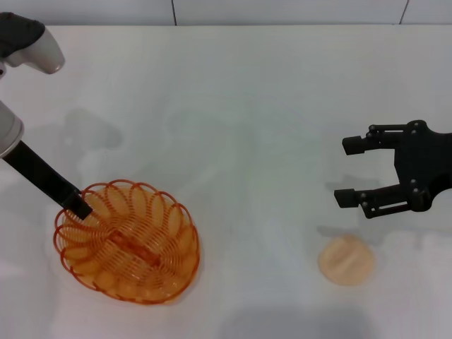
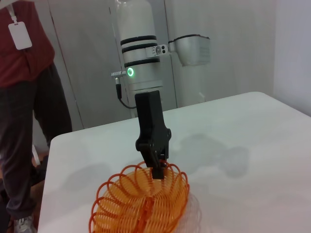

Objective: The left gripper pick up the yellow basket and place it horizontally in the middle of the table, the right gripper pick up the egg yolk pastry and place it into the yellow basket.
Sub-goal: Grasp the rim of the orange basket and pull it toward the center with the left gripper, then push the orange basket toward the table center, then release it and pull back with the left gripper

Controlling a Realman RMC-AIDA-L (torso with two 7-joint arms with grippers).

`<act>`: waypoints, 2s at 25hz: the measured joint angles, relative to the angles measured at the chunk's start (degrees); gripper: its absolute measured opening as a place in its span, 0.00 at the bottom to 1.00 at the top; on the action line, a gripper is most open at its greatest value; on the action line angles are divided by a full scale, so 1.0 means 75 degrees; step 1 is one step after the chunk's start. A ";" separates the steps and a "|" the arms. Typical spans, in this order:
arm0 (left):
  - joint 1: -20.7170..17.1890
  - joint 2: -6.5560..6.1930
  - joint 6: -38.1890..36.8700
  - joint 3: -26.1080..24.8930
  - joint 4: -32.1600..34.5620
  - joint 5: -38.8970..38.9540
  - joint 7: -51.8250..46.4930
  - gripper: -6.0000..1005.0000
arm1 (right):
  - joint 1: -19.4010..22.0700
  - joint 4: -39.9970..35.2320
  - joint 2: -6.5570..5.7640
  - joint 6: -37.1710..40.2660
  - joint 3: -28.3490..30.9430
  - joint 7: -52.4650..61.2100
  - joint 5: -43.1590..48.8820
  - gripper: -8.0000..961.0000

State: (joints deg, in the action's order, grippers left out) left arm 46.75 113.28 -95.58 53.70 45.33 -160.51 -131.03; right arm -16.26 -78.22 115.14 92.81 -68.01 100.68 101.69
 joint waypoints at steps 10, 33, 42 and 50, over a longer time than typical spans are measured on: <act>0.0098 -0.0054 -0.0001 -0.0016 -0.0017 -0.0014 -0.0033 0.12 | -0.0009 -0.0020 -0.0001 0.0000 0.0020 -0.0003 0.0000 0.88; 0.0061 0.0158 0.0701 -0.0656 0.0268 0.1215 -0.1096 0.09 | -0.0023 0.0047 0.0000 -0.0085 0.0185 -0.0007 -0.0105 0.88; -0.0057 0.0210 0.1200 -0.0730 0.0179 0.1978 -0.1904 0.08 | -0.0025 0.0121 0.0000 -0.0028 0.0317 -0.0008 -0.0201 0.88; -0.0171 0.0211 0.1230 -0.0697 0.0159 0.2126 -0.2883 0.08 | -0.0069 0.0075 -0.0011 0.0005 0.0316 -0.0007 -0.0206 0.88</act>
State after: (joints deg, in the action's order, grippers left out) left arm 45.47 114.86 -86.35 48.48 46.52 -144.57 -152.66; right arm -16.78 -77.66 115.06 92.85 -65.64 100.63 100.14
